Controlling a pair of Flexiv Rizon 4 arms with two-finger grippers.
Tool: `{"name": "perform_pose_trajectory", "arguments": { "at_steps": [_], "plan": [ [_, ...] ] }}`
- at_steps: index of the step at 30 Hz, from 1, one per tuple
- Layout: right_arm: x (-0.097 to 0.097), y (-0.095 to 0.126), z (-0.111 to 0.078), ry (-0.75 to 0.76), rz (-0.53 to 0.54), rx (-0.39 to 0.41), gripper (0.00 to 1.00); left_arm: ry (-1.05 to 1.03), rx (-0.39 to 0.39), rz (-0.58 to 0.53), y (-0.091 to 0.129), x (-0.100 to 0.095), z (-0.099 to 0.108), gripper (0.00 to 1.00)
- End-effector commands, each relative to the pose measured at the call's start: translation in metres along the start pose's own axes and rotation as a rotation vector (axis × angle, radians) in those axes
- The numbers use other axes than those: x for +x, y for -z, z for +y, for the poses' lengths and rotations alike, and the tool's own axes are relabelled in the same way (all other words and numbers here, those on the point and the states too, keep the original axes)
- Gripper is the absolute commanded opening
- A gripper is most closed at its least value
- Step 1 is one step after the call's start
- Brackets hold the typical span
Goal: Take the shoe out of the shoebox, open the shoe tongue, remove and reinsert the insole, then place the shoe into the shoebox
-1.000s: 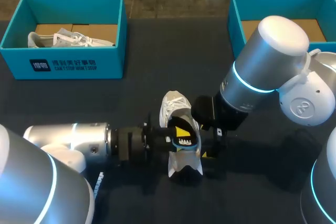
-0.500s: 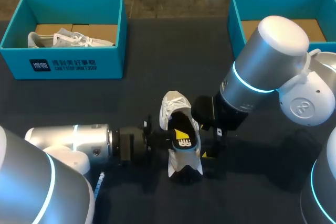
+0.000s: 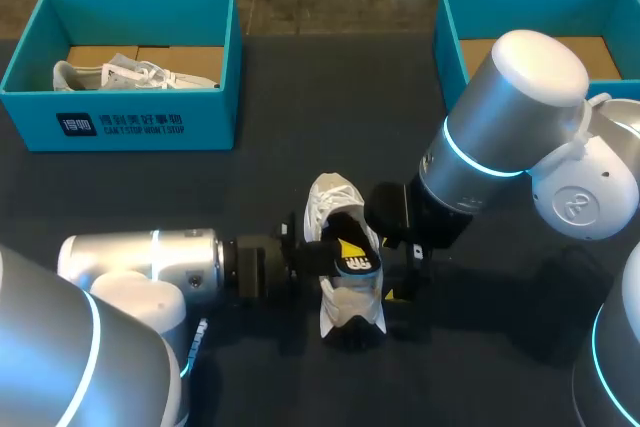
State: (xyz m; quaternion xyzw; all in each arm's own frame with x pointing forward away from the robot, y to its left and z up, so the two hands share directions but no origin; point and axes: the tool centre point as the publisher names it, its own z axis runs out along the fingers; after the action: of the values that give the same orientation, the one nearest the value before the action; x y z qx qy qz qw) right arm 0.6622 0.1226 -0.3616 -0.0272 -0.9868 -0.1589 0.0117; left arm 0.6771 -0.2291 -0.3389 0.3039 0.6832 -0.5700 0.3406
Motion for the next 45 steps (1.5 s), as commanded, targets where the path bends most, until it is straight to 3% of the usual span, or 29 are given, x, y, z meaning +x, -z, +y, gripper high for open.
{"name": "perform_pose_trajectory", "arguments": {
  "at_steps": [1, 5, 9, 10, 11, 12, 21, 31, 38, 39, 41, 45],
  "plan": [
    [0.001, -0.001, 0.0, 0.0, -0.001, -0.001, 1.0, 0.004, 0.014, -0.023, 0.014, -0.002, -0.013, 0.34],
    [0.001, -0.001, 0.0, 0.0, -0.001, -0.001, 1.0, 0.005, 0.03, -0.031, 0.019, -0.005, -0.023, 0.36],
    [0.001, -0.001, 0.0, 0.0, -0.001, -0.001, 1.0, -0.009, 0.05, -0.028, 0.022, -0.005, -0.034, 0.27],
    [0.001, -0.001, 0.0, 0.0, -0.001, -0.001, 1.0, -0.012, 0.055, -0.026, 0.022, -0.004, -0.035, 0.22],
    [0.001, -0.001, 0.0, 0.0, -0.001, -0.001, 1.0, -0.018, 0.06, -0.018, 0.021, -0.003, -0.036, 0.05],
    [0.001, -0.001, 0.0, 0.0, -0.001, -0.001, 1.0, -0.025, 0.06, -0.015, 0.02, -0.002, -0.036, 0.0],
    [0.001, -0.001, 0.0, 0.0, -0.001, -0.001, 1.0, -0.087, 0.048, 0.0, 0.004, 0.006, -0.017, 0.0],
    [0.001, -0.001, 0.0, 0.0, -0.001, -0.001, 1.0, -0.106, -0.03, 0.015, -0.002, 0.004, 0.009, 0.0],
    [0.001, -0.001, 0.0, 0.0, -0.001, -0.001, 1.0, -0.085, -0.011, 0.012, 0.004, 0.002, -0.003, 0.0],
    [0.001, -0.001, 0.0, 0.0, -0.001, -0.001, 1.0, -0.084, -0.004, 0.01, 0.006, 0.002, -0.007, 0.13],
    [0.001, -0.001, 0.0, 0.0, -0.001, -0.001, 1.0, -0.08, 0.007, 0.008, 0.008, 0.001, -0.012, 0.31],
    [0.001, -0.001, 0.0, 0.0, -0.001, -0.001, 1.0, -0.084, 0.034, 0.0, 0.01, -0.002, -0.025, 0.29]
  ]
}}
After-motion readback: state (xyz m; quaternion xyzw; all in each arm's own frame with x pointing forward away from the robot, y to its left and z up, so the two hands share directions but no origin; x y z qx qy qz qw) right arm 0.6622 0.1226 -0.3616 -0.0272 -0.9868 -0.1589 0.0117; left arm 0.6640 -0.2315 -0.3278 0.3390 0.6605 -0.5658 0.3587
